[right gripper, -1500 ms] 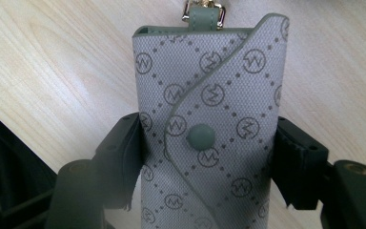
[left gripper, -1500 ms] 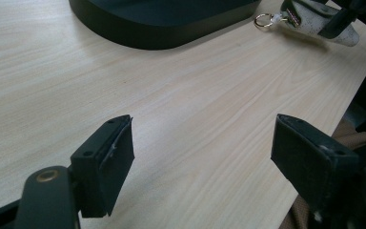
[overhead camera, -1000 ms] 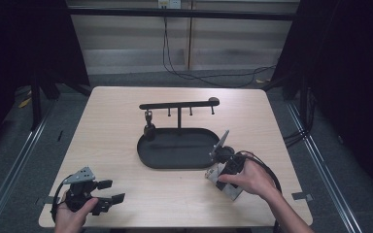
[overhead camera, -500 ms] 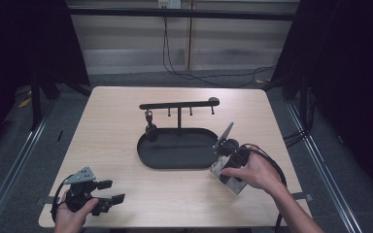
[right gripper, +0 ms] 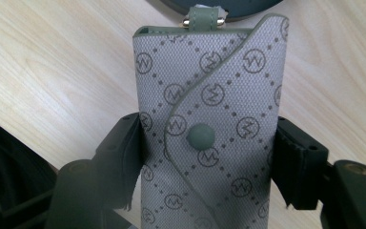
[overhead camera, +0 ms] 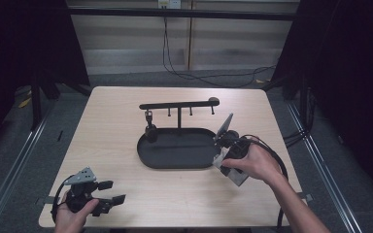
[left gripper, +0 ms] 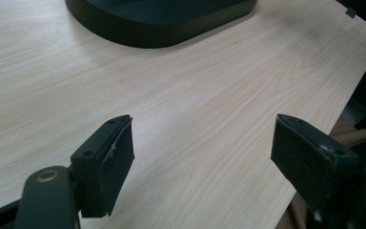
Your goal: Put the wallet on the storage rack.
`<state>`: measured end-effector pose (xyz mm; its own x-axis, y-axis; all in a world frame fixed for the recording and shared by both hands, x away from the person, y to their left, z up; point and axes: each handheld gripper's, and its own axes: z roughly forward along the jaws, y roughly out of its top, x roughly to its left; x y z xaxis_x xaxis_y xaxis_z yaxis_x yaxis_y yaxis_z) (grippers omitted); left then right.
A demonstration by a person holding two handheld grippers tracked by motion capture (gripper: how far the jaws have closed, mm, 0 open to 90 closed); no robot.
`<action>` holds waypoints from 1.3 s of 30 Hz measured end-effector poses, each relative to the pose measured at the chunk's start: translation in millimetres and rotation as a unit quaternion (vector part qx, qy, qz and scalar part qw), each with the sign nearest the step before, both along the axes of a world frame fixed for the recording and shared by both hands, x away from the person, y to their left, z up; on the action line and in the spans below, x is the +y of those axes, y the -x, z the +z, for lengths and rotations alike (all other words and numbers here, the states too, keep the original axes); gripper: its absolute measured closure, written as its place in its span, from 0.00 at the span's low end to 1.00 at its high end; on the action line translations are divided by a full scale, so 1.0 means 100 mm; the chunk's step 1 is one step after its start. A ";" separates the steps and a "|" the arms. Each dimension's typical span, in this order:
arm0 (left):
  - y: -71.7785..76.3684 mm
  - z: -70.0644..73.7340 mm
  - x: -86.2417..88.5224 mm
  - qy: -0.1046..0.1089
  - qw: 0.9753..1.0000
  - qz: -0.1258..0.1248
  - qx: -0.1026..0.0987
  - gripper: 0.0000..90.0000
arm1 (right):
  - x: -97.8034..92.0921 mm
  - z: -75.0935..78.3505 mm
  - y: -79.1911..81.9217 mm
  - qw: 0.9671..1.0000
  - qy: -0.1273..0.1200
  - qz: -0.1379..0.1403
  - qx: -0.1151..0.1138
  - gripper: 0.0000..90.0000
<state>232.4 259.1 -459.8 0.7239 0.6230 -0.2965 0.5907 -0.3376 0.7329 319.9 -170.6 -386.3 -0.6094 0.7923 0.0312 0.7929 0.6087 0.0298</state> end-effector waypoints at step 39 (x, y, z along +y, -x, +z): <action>0.00 -0.02 0.00 -0.003 1.000 -0.003 0.009 0.25 | -0.01 0.07 -0.68 0.992 -0.069 -0.101 -0.026 0.39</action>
<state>232.7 259.5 -461.3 0.7221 0.6202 -0.3066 0.6023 -0.3455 0.7197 387.5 -171.4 -379.5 -0.4431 0.8882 0.1214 0.8931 0.4255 0.1460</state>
